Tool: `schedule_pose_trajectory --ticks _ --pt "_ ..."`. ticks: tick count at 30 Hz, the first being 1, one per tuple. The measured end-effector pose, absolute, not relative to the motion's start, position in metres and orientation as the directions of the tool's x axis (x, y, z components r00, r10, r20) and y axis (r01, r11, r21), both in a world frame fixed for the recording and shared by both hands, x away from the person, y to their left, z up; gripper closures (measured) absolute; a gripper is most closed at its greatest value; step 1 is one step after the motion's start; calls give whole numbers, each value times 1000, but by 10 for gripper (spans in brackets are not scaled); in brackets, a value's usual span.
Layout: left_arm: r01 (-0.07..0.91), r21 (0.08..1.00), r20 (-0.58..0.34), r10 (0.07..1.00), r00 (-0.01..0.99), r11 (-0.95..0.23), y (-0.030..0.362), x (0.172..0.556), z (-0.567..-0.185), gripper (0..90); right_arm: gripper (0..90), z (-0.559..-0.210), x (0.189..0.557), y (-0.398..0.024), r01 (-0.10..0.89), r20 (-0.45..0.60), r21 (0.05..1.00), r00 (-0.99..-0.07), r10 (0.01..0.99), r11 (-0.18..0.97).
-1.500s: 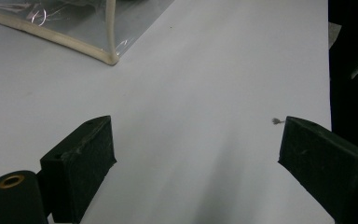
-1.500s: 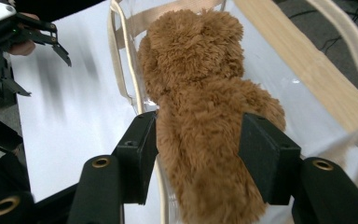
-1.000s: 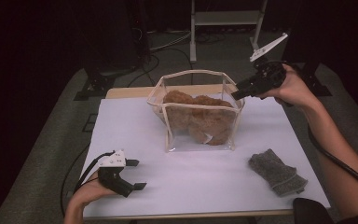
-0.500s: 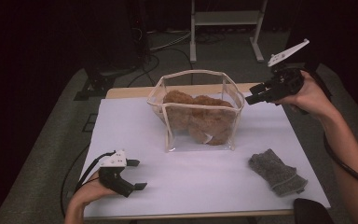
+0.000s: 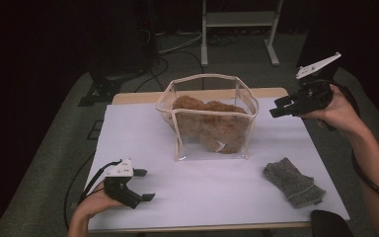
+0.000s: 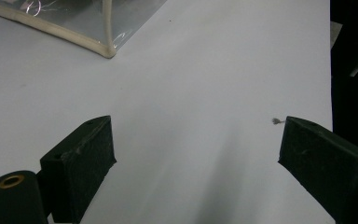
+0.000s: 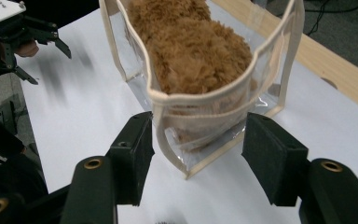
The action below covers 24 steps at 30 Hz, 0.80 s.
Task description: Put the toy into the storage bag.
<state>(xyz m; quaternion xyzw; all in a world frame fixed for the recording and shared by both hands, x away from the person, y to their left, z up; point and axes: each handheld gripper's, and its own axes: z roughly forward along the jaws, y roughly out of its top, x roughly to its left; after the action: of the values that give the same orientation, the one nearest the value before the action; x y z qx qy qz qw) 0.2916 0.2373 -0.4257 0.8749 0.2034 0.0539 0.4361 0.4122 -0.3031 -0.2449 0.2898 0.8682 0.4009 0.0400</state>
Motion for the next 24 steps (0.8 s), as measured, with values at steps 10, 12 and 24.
schedule_pose_trajectory --ticks 10,12,24 --pt "308 782 -81 402 912 -542 237 292 -426 93 404 -268 410 -314 506 195 705 -812 550 497" --pt "308 782 -80 403 912 -542 237 292 -426 93 402 -271 409 -316 510 199 704 -810 552 495" --pt "308 778 -80 401 913 -547 236 291 -426 92 397 -303 404 -328 547 242 692 -791 562 472"
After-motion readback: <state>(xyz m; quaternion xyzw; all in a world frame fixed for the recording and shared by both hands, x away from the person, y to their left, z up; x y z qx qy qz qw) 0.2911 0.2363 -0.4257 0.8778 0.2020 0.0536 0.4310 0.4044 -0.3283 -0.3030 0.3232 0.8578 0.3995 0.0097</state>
